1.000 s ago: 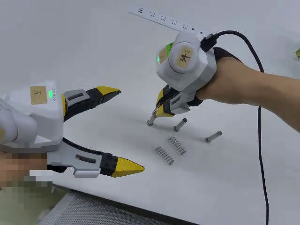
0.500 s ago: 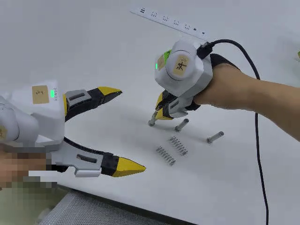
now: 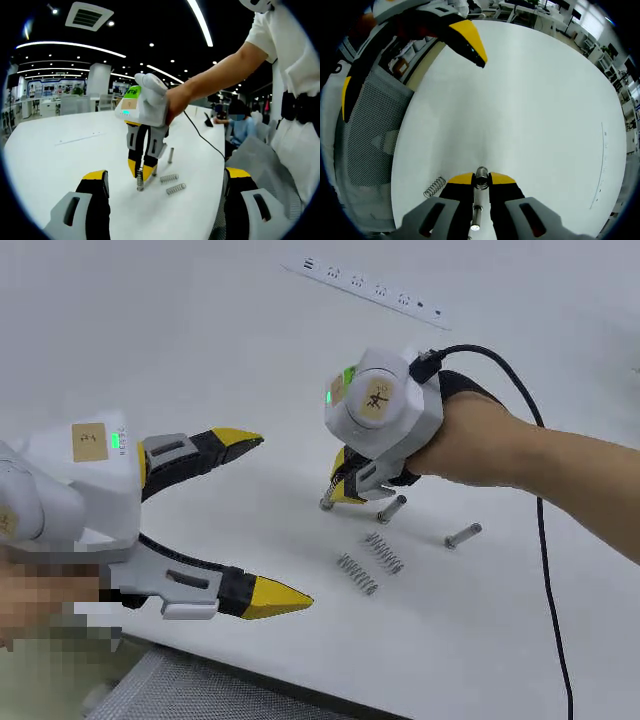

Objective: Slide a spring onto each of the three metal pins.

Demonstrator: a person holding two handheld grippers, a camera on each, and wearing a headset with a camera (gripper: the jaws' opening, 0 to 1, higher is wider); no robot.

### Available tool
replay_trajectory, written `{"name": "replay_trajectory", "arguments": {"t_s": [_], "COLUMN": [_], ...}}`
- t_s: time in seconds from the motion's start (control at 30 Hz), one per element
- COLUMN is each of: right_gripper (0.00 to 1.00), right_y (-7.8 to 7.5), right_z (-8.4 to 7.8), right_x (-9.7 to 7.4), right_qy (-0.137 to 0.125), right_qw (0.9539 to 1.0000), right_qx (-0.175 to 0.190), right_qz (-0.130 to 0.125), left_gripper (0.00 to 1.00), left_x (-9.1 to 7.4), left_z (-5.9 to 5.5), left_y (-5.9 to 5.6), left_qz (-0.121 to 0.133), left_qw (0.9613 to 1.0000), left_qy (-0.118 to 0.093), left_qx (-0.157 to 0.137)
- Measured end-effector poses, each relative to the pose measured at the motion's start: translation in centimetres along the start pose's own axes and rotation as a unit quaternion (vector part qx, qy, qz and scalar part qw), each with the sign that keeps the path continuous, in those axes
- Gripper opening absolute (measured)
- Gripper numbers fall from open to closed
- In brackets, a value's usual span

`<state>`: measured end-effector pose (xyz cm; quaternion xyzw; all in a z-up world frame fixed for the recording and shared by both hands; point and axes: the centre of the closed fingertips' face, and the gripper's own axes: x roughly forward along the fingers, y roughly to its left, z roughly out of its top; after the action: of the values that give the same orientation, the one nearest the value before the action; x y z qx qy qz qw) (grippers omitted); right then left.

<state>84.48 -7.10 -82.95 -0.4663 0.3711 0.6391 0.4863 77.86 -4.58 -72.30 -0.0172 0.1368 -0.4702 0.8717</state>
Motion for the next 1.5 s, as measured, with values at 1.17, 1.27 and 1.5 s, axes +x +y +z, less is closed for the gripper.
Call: {"name": "replay_trajectory", "arguments": {"t_s": [1.17,1.27,1.5], "right_gripper": [0.14,0.15,0.22], "right_y": [0.0,0.1,-0.2], "right_z": [-0.2,-0.2,0.4], "right_x": [2.1,2.0,0.9], "right_qy": [-0.003,-0.006,-0.023], "right_qw": [1.0,0.9999,0.9994], "right_qx": [0.005,0.008,0.011], "right_qz": [-0.005,-0.006,-0.023], "left_gripper": [0.96,0.96,0.95], "left_x": [-0.4,-0.4,-0.2], "left_z": [0.0,0.0,0.2], "left_y": [0.1,0.1,-0.1], "left_qz": [-0.001,0.0,-0.003], "left_qw": [1.0,1.0,1.0], "left_qy": [-0.001,0.0,0.003], "left_qx": [-0.003,-0.003,0.001]}}
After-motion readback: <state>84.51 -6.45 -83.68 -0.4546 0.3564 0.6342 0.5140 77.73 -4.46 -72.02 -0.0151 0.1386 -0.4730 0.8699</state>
